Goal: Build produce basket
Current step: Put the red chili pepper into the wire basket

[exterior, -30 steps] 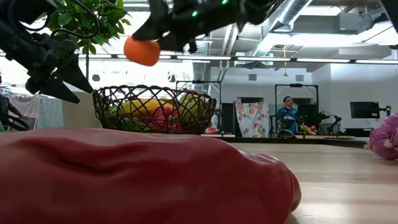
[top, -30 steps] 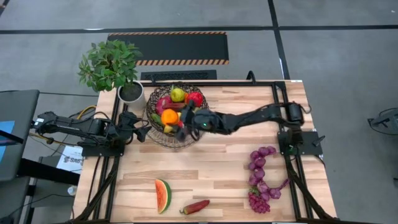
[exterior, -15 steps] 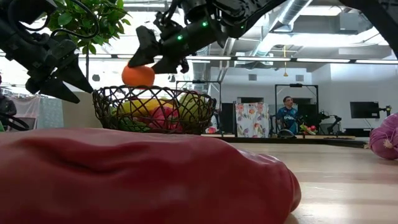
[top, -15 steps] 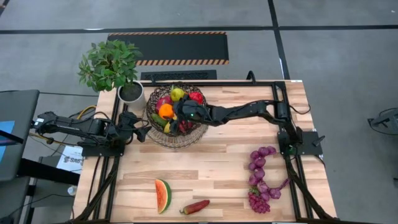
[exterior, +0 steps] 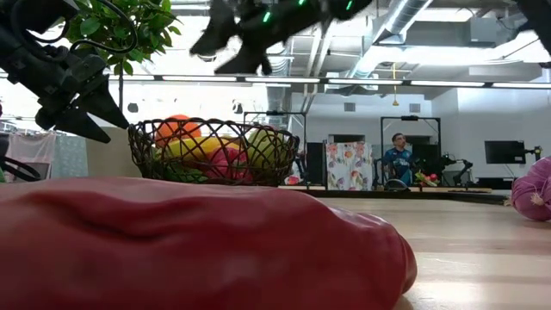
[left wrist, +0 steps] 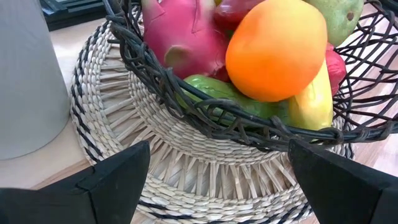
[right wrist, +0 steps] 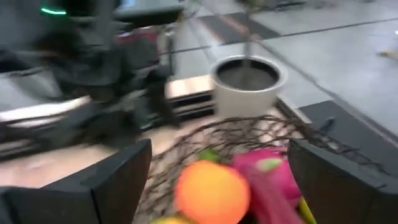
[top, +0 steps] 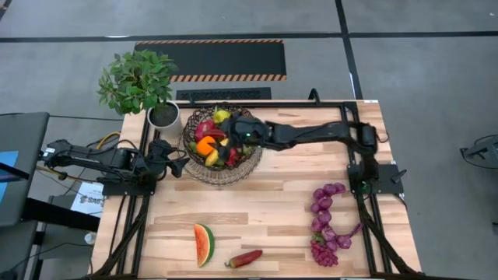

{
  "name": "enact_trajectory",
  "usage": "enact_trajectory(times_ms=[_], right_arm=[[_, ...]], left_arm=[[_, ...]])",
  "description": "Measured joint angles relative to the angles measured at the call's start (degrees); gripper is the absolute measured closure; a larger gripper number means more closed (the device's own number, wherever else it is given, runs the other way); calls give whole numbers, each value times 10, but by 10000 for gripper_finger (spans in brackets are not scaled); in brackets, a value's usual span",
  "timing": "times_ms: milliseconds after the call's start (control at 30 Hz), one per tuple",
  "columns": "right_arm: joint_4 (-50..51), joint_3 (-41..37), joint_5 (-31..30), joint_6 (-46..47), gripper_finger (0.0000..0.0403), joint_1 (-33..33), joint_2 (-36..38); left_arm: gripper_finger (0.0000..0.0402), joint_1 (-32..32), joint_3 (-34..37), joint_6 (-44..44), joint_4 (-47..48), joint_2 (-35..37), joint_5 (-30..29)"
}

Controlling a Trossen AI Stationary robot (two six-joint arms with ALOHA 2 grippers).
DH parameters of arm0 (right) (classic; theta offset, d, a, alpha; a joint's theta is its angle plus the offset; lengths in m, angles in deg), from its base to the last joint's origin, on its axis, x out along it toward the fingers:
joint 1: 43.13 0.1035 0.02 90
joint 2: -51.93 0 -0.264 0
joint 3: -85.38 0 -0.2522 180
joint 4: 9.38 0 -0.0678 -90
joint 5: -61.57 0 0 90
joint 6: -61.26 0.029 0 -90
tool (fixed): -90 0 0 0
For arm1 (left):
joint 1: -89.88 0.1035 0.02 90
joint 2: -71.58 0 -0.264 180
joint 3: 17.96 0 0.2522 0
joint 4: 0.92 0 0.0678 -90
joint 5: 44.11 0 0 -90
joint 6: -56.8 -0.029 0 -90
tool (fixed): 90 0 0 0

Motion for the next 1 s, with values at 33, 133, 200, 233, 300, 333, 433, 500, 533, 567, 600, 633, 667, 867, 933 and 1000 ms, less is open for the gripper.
enact_trajectory(times_ms=[33, 133, 200, 233, 300, 333, 433, 500, 533, 567, 600, 633, 667, 867, 933, 1000], right_arm=[[28, 0, 14, 0, 7, 5, 17], [104, 1, 52, 6, 6, 36, 61], [148, 1, 69, 14, 8, 68, 79], [164, 1, 75, 19, 9, 87, 84], [192, 0, 78, 29, 9, 133, 90], [195, 0, 79, 37, 9, 156, 91], [195, 1, 66, 67, 5, 232, 84], [196, 0, 25, 89, 4, 282, 69], [196, 0, -3, 102, 4, 307, 58], [192, 0, -30, 114, 4, 330, 44], [188, 0, -55, 126, 5, 351, 27], [187, 0, -74, 138, 6, 369, 11], [183, -1, -91, 151, 7, 387, -7], [43, -1, -101, 171, 10, 440, -108], [19, -1, -100, 175, 10, 442, -127], [5, 0, -92, 181, 11, 441, -140]], left_arm=[[34, 0, 0, 0, 0, 0, 0], [34, 0, 0, 0, 0, 0, 0], [34, 0, 0, 0, 0, 0, 0], [34, 0, 0, 0, 0, 0, 0], [34, 0, 0, 0, 0, 0, 0], [34, 0, 0, 0, 0, 0, 1], [34, 0, 0, 4, 0, 0, 1], [34, 0, 0, 4, 0, 0, 1], [34, 0, 0, 4, 0, 0, 1], [34, 0, 0, 5, 0, 0, 1], [34, 0, 0, 5, 0, 0, 1], [34, 0, 0, 5, -1, 0, 1], [34, 0, 0, 5, -2, 0, 1], [34, 0, 0, 2, 0, 0, 1], [34, 0, 0, 1, -1, 0, 1], [34, 0, 0, 4, -1, 0, 1]])
